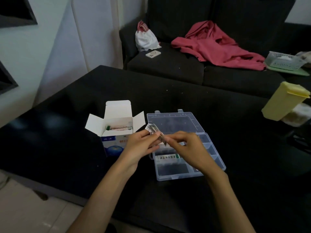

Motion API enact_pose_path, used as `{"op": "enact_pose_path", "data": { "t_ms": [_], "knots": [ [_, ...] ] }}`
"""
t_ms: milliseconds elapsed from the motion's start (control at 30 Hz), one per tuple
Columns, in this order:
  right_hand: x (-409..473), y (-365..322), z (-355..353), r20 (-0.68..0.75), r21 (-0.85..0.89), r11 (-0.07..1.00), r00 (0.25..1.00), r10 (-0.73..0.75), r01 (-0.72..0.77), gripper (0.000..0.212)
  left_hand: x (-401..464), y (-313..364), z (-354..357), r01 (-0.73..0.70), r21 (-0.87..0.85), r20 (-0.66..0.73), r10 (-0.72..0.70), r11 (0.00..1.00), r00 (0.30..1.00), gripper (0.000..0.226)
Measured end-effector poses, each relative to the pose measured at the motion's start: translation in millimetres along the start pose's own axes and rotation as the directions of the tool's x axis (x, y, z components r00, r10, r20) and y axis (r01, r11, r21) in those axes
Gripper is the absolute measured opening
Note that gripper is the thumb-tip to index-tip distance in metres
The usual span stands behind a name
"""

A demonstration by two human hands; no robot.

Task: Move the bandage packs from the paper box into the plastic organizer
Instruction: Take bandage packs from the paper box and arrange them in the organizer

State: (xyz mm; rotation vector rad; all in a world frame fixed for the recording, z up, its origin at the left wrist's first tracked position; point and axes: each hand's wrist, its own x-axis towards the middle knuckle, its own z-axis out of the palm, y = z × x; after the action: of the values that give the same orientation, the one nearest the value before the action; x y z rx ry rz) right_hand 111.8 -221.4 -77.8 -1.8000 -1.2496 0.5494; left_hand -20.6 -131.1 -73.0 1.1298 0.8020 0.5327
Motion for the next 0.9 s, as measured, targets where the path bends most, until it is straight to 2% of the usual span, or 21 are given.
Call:
{"op": "enact_pose_path", "data": {
  "t_ms": [133, 233, 333, 533, 800, 900],
  "knots": [
    [0.0, 0.7, -1.6, 0.04, -0.006, 0.999, 0.998, 0.046, -0.046, 0.018, 0.2, -1.8, -0.1, -0.007, 0.009, 0.013, 0.007, 1.0, 1.0, 0.015],
    [0.6, 1.2, -2.7, 0.025, 0.001, 0.999, 0.999, 0.038, -0.038, 0.019, 0.4, -2.8, 0.2, 0.0, 0.022, 0.022, -0.001, 1.0, 1.0, 0.023],
    [0.6, 1.5, -2.5, -0.003, 0.037, 0.998, 0.999, 0.042, -0.042, 0.021, 1.6, -2.4, 0.5, 0.0, 0.006, 0.023, 0.0, 1.0, 1.0, 0.02],
    [-0.7, -3.3, -0.3, -0.174, 0.115, 0.993, 0.985, 0.01, 0.01, 0.014, 1.7, 0.3, 0.4, 0.009, 0.017, 0.026, -0.01, 1.0, 1.0, 0.016],
    [0.7, -5.7, -6.3, -0.348, 0.31, 0.95, 0.925, 0.15, -0.037, 0.008, 1.7, -1.6, -1.7, -0.001, 0.14, -0.016, 0.003, 0.99, 1.0, 0.013],
    [-3.6, -6.9, -5.5, -0.339, 0.132, 0.99, 0.941, -0.008, 0.056, 0.005, 1.2, -0.4, -0.6, -0.008, 0.143, -0.015, 0.01, 0.99, 1.0, 0.014]
  ]
}}
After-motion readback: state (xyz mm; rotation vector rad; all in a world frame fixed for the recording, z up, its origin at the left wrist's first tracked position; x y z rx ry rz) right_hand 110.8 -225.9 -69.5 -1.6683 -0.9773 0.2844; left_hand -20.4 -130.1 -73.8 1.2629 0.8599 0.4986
